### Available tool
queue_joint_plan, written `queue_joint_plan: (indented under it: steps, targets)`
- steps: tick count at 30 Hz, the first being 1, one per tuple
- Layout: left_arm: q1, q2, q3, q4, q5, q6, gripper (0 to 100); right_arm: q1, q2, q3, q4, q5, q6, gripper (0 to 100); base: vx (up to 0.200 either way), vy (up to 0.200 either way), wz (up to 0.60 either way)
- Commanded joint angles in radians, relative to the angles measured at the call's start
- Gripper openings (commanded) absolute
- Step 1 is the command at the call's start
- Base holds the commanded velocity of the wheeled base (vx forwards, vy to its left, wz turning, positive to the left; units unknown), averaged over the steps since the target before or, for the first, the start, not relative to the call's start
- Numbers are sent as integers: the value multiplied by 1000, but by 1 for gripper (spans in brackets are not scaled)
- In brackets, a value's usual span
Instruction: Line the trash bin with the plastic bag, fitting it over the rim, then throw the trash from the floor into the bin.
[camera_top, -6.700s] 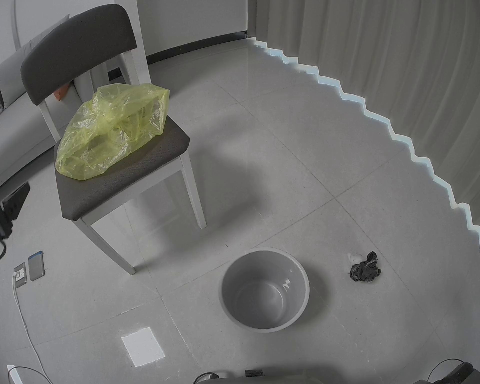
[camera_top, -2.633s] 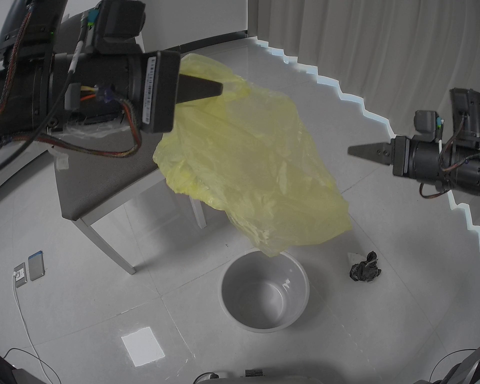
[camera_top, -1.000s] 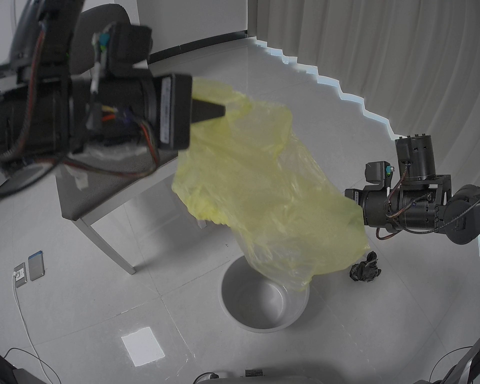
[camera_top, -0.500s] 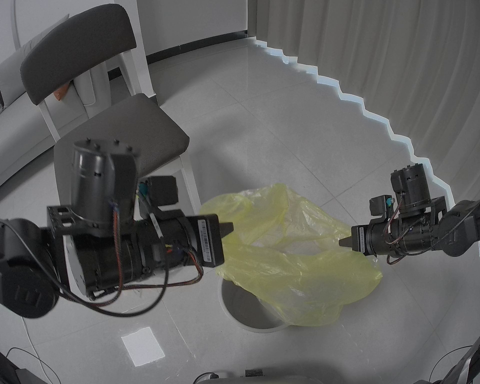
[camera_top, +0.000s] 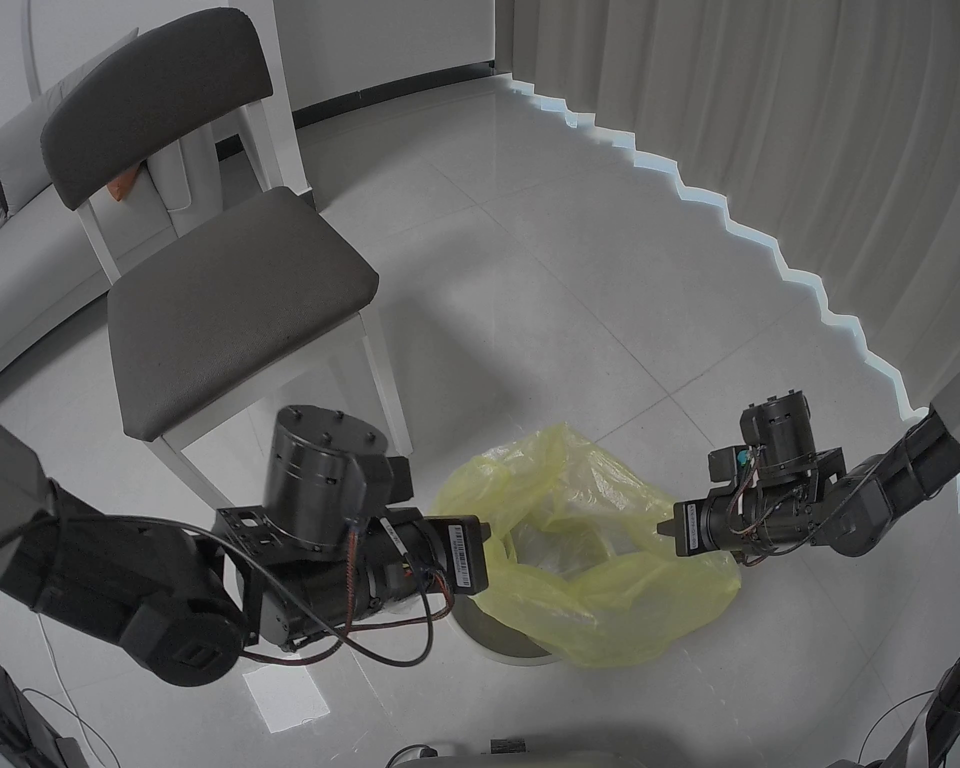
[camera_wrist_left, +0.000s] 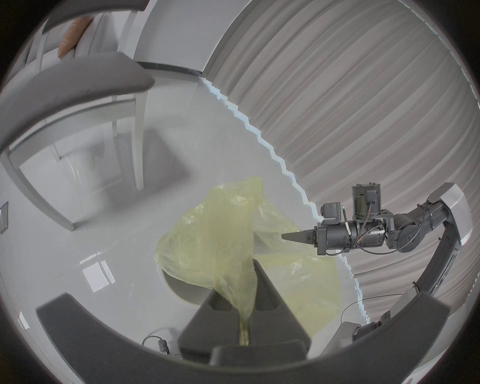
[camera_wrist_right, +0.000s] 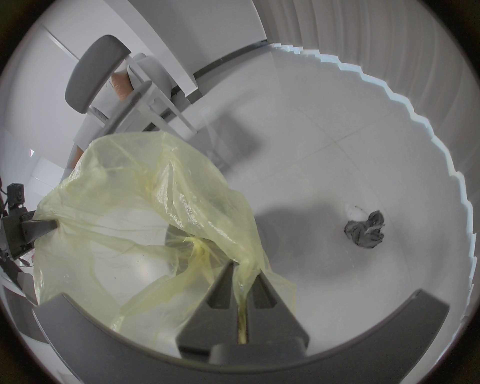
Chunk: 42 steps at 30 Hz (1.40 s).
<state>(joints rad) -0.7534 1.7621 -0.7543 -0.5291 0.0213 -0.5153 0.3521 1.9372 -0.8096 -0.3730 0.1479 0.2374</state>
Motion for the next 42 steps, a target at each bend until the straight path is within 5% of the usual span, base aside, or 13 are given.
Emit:
queue_joint_plan:
  steps: [1, 16, 28, 42]
  targets:
    - [-11, 89, 3, -25, -1, -9, 0, 14, 95, -8, -12, 12, 0, 0, 0, 0, 0]
    - [88, 56, 136, -58, -20, -6, 0, 194, 160, -123, -66, 2, 39, 0, 0, 0, 0]
    - [85, 267, 107, -275, -30, -8, 0, 13, 172, -80, -23, 10, 19, 0, 0, 0, 0]
    - [91, 221, 223, -292, -27, -5, 0, 67, 258, -76, -47, 16, 26, 0, 0, 0, 0]
